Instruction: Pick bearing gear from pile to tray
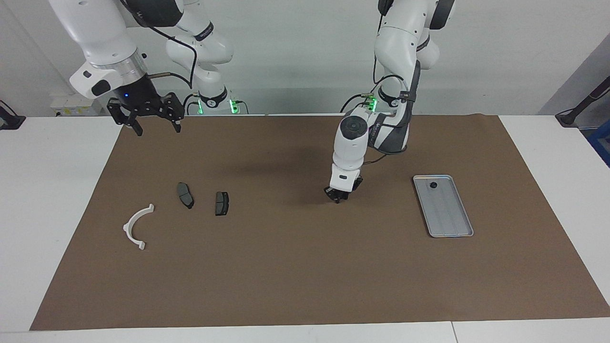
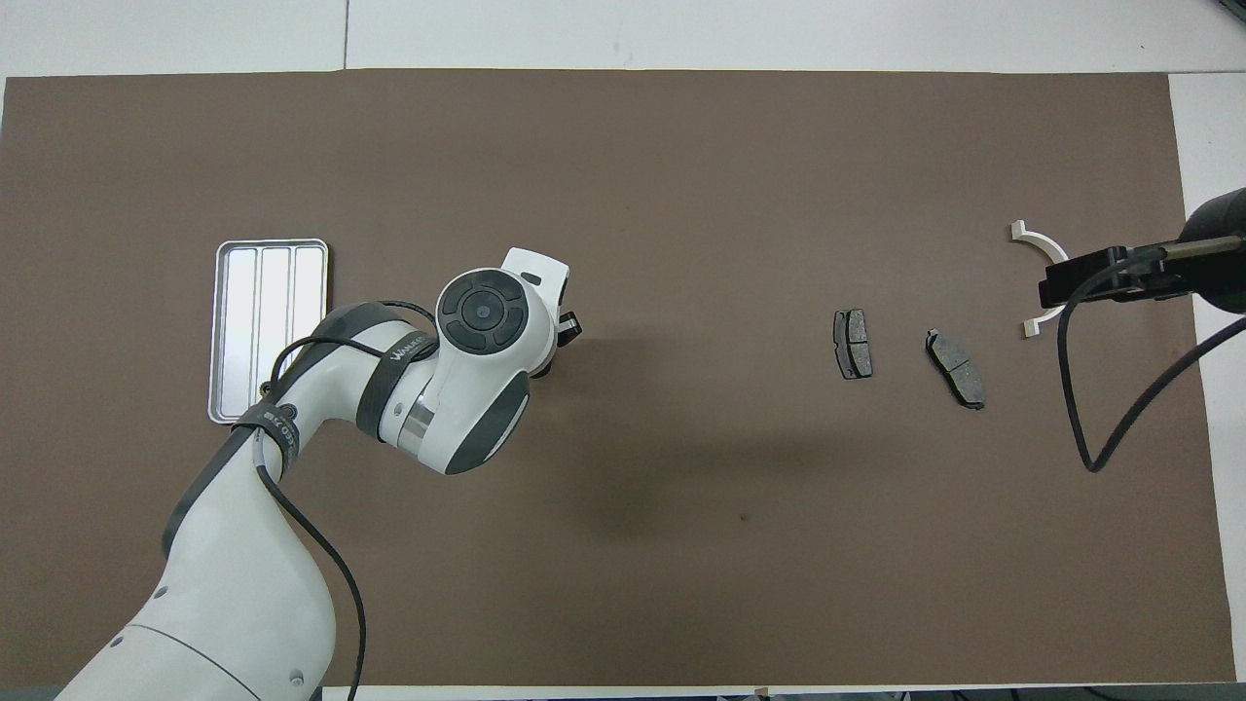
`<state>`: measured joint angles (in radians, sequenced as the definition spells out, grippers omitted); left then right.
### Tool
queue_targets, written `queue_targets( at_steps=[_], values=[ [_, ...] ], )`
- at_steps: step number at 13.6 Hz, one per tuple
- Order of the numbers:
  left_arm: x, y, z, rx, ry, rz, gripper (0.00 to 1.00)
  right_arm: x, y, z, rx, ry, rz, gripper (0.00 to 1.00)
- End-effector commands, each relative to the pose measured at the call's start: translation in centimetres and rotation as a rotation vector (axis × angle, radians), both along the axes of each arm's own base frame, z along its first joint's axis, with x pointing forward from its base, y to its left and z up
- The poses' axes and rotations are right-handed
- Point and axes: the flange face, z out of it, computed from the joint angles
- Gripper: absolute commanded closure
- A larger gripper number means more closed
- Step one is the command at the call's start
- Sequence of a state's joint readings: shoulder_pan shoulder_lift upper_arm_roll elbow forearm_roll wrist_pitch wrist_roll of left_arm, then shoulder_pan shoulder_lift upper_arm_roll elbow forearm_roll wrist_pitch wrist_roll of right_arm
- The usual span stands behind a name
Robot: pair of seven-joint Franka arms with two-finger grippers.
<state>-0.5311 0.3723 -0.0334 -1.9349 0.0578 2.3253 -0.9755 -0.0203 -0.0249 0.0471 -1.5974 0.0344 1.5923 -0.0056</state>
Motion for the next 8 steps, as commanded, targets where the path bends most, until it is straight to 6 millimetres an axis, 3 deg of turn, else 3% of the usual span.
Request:
queue_targets(
  at_steps=[1, 4, 8],
  values=[
    [3.1, 5.3, 0.9, 0.042, 0.028, -0.016, 0.95, -0.4, -0.1, 0.2, -0.009, -0.015, -0.024, 0.00],
    [6.7, 12.6, 2.1, 0.044, 0.038, -0.086, 0.95, -0.4, -0.1, 0.2, -0.009, -0.015, -0.019, 0.00],
    [9.6, 21.8, 3.5, 0.040, 0.041, -0.185, 0.95, -0.4, -0.2, 0.1, -0.010, -0.018, 0.019, 0.00]
  ],
)
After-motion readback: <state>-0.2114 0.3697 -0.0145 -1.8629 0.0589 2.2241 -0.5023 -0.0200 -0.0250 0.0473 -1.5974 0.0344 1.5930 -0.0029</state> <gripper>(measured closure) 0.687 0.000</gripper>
